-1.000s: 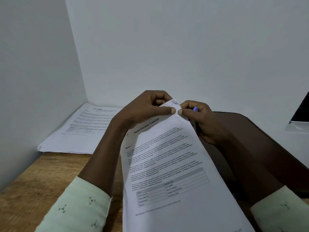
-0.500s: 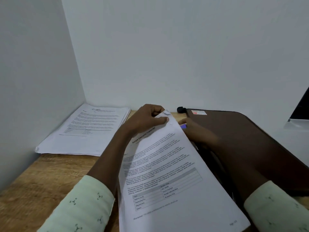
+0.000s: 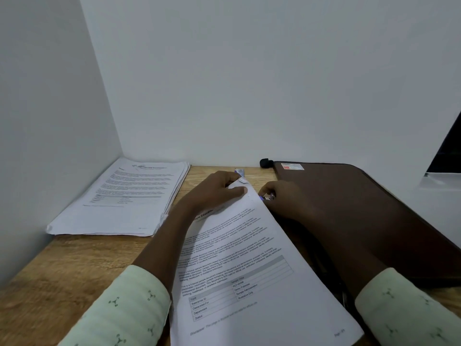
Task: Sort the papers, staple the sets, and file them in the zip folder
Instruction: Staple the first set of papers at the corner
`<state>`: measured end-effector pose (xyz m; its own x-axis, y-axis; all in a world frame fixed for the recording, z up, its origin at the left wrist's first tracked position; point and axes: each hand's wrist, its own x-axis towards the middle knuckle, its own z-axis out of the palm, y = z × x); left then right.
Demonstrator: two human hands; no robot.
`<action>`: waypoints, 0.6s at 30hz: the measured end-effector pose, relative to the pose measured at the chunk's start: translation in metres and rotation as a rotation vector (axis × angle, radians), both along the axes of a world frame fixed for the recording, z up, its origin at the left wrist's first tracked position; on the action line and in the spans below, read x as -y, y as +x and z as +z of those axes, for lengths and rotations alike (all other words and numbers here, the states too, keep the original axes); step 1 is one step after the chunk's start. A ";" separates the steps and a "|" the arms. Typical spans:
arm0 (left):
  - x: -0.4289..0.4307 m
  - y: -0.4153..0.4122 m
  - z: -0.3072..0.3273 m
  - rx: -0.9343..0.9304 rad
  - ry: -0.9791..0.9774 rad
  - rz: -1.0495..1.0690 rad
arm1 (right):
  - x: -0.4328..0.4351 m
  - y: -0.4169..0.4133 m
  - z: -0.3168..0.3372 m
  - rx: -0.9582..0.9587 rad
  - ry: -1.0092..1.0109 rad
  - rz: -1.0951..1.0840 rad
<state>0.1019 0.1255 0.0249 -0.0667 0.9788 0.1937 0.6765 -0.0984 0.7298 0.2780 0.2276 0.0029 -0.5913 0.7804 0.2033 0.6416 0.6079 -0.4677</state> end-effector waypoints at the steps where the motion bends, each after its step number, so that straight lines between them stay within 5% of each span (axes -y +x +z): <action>1: 0.000 0.000 0.000 -0.005 0.007 0.002 | 0.000 0.001 0.000 0.011 -0.005 -0.003; 4: -0.002 -0.003 -0.002 -0.020 0.044 0.018 | 0.001 0.003 0.005 -0.054 0.048 -0.083; 6: -0.002 -0.005 -0.002 0.013 0.106 0.026 | 0.006 0.006 0.017 -0.282 0.021 -0.114; 8: -0.002 -0.005 0.002 0.046 0.189 0.048 | 0.018 0.009 0.036 -0.508 -0.288 -0.005; 11: -0.001 0.000 0.012 0.076 0.318 0.078 | 0.037 0.014 0.051 -0.396 -0.494 0.201; 15: -0.001 0.003 0.013 0.047 0.477 0.183 | 0.041 0.010 0.046 -0.262 -0.232 0.165; 18: 0.000 -0.009 0.010 0.025 0.577 0.330 | 0.031 0.007 0.044 -0.536 -0.210 0.060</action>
<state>0.0934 0.1259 0.0346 -0.3565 0.6459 0.6751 0.7217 -0.2685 0.6380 0.2851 0.1969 0.0468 -0.4925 0.8049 0.3311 0.2488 0.4948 -0.8326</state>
